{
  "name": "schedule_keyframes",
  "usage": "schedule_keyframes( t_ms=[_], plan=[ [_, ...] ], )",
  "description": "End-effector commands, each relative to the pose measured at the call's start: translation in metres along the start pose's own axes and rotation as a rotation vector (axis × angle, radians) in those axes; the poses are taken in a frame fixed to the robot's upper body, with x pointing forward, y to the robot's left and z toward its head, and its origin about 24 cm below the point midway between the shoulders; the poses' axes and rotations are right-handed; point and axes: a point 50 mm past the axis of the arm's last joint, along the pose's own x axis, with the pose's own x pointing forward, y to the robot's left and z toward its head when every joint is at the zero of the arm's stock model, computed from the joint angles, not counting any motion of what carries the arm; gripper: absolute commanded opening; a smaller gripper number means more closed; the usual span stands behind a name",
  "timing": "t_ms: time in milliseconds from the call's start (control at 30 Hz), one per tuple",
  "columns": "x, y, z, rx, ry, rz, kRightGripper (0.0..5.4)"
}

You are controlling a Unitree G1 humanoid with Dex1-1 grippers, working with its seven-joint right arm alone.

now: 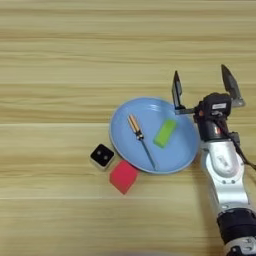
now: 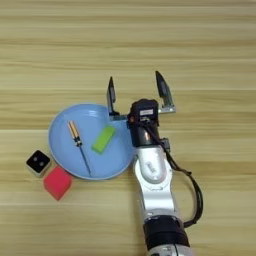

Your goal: Move the objects on the table

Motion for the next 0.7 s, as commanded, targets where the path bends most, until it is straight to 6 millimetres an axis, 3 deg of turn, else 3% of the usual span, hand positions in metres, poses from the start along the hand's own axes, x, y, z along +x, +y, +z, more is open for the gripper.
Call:
schedule_keyframes(
  t_ms=[33,400,700],
  plan=[
    [0.018,-0.006,0.018,-0.007,-0.093,-0.019,5.37],
    [0.021,-0.016,0.014,0.002,-0.047,-0.05,5.37],
    [0.047,-0.016,0.03,0.049,-0.07,0.078,5.37]
  ],
)
